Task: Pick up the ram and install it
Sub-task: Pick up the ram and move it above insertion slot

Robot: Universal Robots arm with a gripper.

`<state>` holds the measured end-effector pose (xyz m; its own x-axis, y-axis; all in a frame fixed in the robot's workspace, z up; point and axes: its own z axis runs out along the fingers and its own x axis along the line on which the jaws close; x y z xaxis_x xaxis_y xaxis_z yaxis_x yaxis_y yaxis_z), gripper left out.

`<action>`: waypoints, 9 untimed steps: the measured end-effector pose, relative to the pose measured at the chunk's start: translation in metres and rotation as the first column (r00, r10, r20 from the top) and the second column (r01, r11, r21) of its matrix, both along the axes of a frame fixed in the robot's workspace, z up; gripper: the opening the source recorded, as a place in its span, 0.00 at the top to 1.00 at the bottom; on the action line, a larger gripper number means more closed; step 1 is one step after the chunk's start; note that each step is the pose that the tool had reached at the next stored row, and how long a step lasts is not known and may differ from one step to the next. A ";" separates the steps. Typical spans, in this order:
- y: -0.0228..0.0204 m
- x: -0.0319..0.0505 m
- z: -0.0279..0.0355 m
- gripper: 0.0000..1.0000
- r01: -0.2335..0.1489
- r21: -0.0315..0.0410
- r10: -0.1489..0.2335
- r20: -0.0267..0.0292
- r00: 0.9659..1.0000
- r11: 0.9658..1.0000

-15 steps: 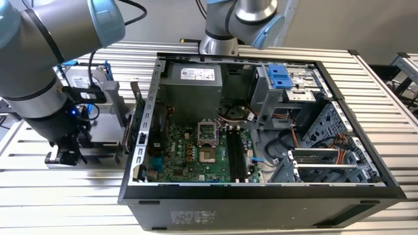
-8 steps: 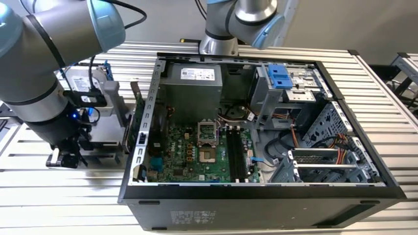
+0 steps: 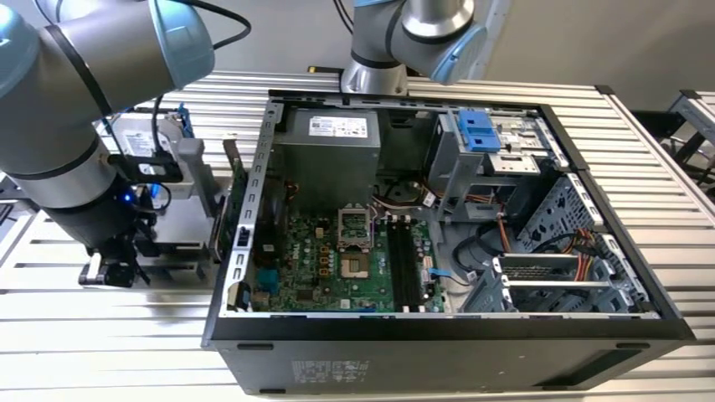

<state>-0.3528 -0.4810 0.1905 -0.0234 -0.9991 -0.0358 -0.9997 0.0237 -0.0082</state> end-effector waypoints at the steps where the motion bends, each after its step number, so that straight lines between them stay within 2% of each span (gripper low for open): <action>1: 0.0000 0.0000 0.0000 1.00 0.000 0.000 0.000 0.000 1.000 1.000; 9: 0.0000 0.0000 0.0000 1.00 0.002 0.000 -0.002 0.000 1.000 1.000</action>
